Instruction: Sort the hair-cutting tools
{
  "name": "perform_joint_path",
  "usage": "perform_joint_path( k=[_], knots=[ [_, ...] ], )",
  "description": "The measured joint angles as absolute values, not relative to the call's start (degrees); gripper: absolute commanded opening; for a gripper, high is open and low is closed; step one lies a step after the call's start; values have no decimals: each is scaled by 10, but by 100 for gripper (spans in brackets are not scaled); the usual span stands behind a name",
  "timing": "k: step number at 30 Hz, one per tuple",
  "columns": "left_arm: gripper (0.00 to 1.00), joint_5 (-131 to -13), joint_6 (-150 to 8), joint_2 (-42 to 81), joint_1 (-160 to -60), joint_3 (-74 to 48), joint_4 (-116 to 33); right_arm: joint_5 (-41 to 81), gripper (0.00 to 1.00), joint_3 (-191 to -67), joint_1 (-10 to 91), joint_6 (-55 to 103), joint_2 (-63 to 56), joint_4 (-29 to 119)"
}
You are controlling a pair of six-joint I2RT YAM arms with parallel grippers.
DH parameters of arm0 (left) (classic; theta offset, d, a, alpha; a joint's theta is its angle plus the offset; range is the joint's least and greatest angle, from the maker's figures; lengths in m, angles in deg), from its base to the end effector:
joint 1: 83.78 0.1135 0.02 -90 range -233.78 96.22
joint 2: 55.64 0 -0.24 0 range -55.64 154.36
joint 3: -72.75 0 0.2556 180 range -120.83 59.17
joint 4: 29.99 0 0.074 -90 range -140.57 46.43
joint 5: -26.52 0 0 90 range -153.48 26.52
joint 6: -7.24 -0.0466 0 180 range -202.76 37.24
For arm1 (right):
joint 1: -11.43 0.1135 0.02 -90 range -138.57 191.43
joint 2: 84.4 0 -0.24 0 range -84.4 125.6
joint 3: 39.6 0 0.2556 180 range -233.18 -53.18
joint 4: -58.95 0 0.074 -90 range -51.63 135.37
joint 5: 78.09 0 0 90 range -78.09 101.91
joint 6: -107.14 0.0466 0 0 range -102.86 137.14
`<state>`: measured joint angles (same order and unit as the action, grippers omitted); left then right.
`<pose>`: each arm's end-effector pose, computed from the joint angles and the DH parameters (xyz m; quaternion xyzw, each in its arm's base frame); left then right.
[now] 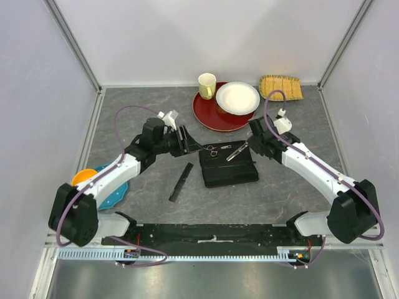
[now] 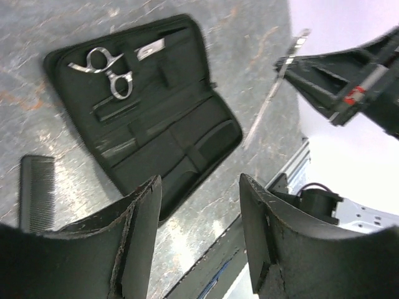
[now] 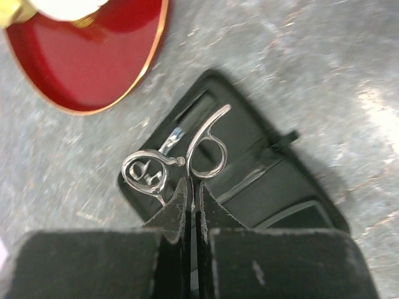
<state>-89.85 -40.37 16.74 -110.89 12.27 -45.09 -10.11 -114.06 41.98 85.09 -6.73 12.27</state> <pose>0.2581 -0.1554 0.2370 0.0078 0.8386 -0.4498 0.3071 0.2668 0.1372 0.2440 0.3577 0.8524 0.1379 0.3556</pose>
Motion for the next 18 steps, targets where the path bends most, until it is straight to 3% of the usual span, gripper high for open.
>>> perform_joint_path(
  k=[10, 18],
  knots=[
    [57, -892, -396, 340, -1109, 94, -478, -146, 0, -1072, 344, 879, -68, 127],
    [57, -895, -393, 420, -1109, 58, -477, -156, 0, -1070, 321, 888, 9, 172]
  ],
)
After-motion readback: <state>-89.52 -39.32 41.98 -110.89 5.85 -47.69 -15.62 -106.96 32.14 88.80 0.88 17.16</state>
